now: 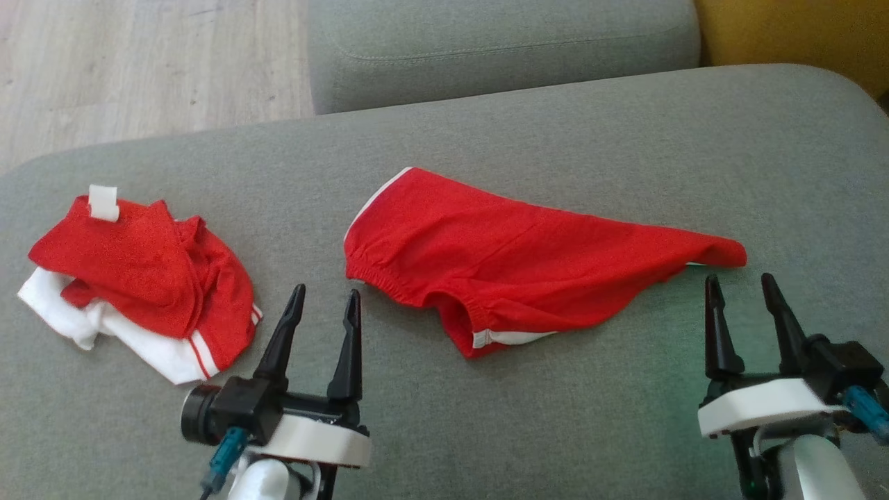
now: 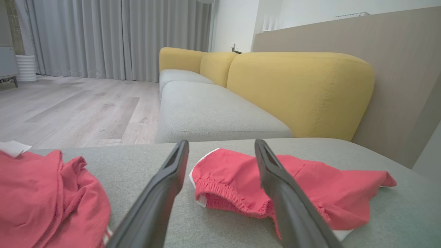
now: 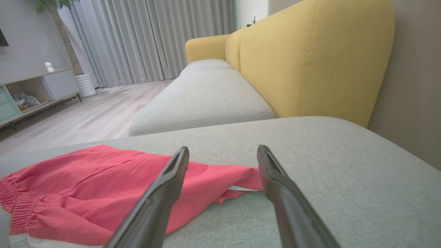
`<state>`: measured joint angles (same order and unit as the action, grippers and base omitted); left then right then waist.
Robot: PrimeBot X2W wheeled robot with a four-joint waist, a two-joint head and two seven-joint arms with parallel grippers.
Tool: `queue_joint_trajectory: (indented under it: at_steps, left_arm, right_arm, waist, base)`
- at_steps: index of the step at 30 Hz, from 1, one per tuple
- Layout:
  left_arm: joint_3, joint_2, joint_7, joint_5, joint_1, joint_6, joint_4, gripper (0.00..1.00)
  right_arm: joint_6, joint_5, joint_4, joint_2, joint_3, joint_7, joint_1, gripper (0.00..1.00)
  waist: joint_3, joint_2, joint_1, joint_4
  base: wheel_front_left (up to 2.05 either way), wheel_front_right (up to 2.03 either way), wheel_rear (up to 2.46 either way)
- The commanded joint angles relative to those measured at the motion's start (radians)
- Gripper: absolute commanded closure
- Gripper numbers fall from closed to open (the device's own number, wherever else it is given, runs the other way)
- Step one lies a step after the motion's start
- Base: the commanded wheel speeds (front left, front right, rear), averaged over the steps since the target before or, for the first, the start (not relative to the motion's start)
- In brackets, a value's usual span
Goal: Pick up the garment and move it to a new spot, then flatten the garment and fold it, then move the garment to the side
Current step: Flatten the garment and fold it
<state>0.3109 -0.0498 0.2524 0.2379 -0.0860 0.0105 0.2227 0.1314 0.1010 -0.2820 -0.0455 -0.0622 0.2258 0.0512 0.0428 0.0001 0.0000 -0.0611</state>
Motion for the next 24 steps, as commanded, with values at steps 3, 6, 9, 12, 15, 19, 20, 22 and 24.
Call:
queue_joint_trajectory:
  at_steps: [3,6,9,12,15,19,20,22,24]
  left_arm:
    - [-0.022,0.000,0.009,0.001,-0.029,0.009,-0.029,0.00]
    - [-0.015,0.000,0.009,-0.002,-0.034,0.016,-0.022,0.00]
    - [0.006,0.000,0.009,-0.003,-0.041,0.031,-0.006,0.00]
    - [0.040,0.000,0.009,0.000,-0.049,0.050,0.025,0.00]
    - [0.100,0.000,0.006,-0.001,-0.069,0.078,0.100,0.00]
    - [0.151,-0.001,-0.016,-0.002,-0.096,0.097,0.160,0.00]
    - [0.184,-0.001,-0.028,-0.004,-0.119,0.105,0.190,0.00]
    - [0.213,-0.001,-0.035,-0.005,-0.145,0.110,0.215,0.00]
    - [0.237,-0.001,-0.040,-0.005,-0.173,0.113,0.240,0.00]
  right_arm:
    - [-0.001,0.014,0.044,-0.005,0.028,0.023,0.032,0.00]
    - [-0.001,0.012,0.046,-0.005,0.036,0.027,0.035,0.00]
    - [-0.001,0.014,0.049,-0.005,0.037,0.030,0.037,0.00]
    - [-0.001,0.018,0.046,-0.005,0.036,0.031,0.031,0.00]
    - [-0.001,0.017,0.039,-0.005,0.048,0.033,0.034,0.00]
    - [-0.001,0.021,0.037,-0.005,0.055,0.034,0.044,0.00]
    - [-0.001,0.025,0.036,-0.005,0.059,0.034,0.053,0.00]
    - [-0.001,0.027,0.033,-0.005,0.065,0.035,0.059,0.00]
    - [-0.001,0.031,0.032,-0.005,0.072,0.035,0.067,0.00]
  waist:
    - [0.002,-0.0001,0.0000,-0.014]
    - [0.006,-0.0001,0.0000,-0.021]
    - [0.012,-0.0001,0.0000,-0.027]
    - [0.019,-0.0001,0.0000,-0.031]
    - [0.032,-0.0001,0.0000,-0.041]
    - [0.045,-0.0001,0.0000,-0.054]
    - [0.056,-0.0001,0.0000,-0.063]
    - [0.068,-0.0001,0.0000,-0.076]
    - [0.081,-0.0001,0.0000,-0.090]
  base:
    - [0.00,0.00,0.00]
    - [0.00,0.00,0.00]
    - [0.00,0.00,0.00]
    - [0.00,0.00,0.00]
    - [0.00,0.00,0.00]
    - [0.00,0.00,0.00]
    - [0.00,0.00,0.00]
    - [0.00,0.00,0.00]
    - [0.00,0.00,0.00]
